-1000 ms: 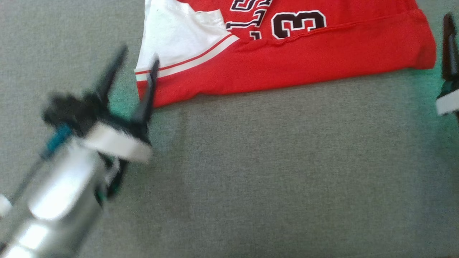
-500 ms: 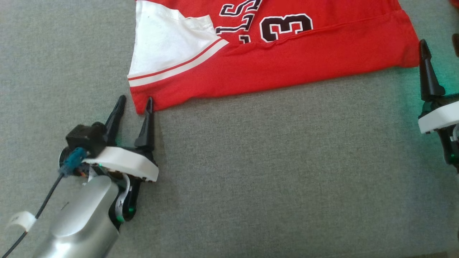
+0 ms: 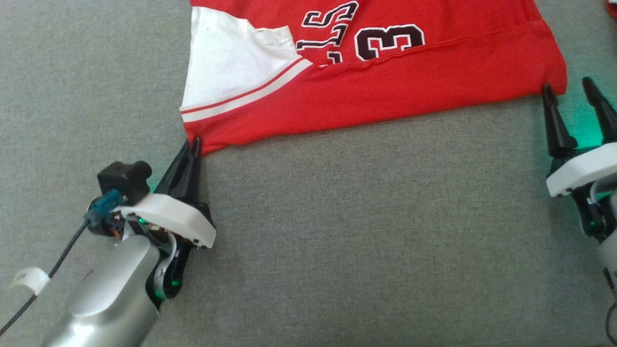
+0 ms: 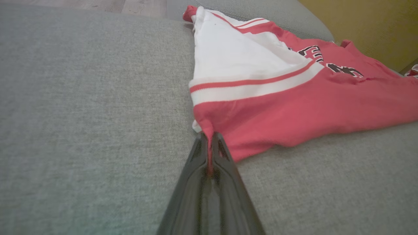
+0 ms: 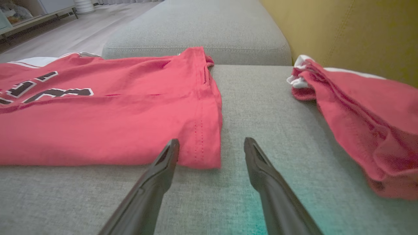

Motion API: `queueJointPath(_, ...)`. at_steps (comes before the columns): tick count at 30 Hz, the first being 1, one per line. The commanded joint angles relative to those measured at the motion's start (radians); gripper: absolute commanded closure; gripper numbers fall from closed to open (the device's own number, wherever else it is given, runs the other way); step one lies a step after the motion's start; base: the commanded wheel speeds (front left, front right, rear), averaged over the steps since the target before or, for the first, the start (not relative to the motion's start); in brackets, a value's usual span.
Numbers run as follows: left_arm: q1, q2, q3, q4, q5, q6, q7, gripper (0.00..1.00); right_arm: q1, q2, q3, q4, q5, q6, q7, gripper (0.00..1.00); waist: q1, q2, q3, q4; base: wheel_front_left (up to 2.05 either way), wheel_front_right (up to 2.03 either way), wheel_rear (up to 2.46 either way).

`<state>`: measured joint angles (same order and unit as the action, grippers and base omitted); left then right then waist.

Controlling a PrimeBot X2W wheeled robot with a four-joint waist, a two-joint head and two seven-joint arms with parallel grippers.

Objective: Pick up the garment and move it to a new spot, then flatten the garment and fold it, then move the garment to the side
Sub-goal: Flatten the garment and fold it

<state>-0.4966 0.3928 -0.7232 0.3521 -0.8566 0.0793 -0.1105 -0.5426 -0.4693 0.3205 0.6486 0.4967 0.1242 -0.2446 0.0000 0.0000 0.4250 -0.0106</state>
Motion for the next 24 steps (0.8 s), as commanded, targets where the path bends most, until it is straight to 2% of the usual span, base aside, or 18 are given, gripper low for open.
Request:
queueJointPath(1,0.021,0.026,-0.002,0.001,0.005,-0.003,0.006,1.0,-0.014,-0.009,0.01,-0.018,0.008,0.007,0.001,0.0,0.0,0.0,-0.001,0.001,0.0,0.0,0.0)
queueJointPath(6,0.014,0.046,-0.001,-0.019,0.022,0.0,-0.01,1.0,-0.067,0.02,0.065,0.089,0.076,0.007,0.046,0.0,0.0,0.0,-0.004,0.005,0.0,0.0,0.0)
queueJointPath(7,0.012,0.049,-0.001,-0.022,0.025,0.0,-0.01,1.0,-0.077,0.024,0.079,0.104,0.091,0.007,0.059,0.16,0.0,0.0,-0.004,0.007,0.0,0.0,0.0)
queueJointPath(9,0.008,0.055,-0.003,-0.029,0.03,0.0,-0.01,1.0,-0.09,0.023,0.106,0.123,0.116,0.007,0.071,1.0,0.0,0.0,-0.006,0.01,0.0,0.0,0.0)
queueJointPath(15,0.021,0.075,-0.008,-0.049,0.032,0.001,-0.007,1.0,-0.073,-0.009,0.159,0.141,0.172,0.007,0.035,1.0,0.0,0.0,-0.029,0.011,0.0,0.0,0.0)
queueJointPath(24,0.124,0.135,-0.016,-0.141,0.014,0.026,0.011,1.0,0.033,-0.084,0.228,0.087,0.246,0.007,0.001,1.0,0.0,0.0,-0.106,-0.001,0.0,0.0,0.0)
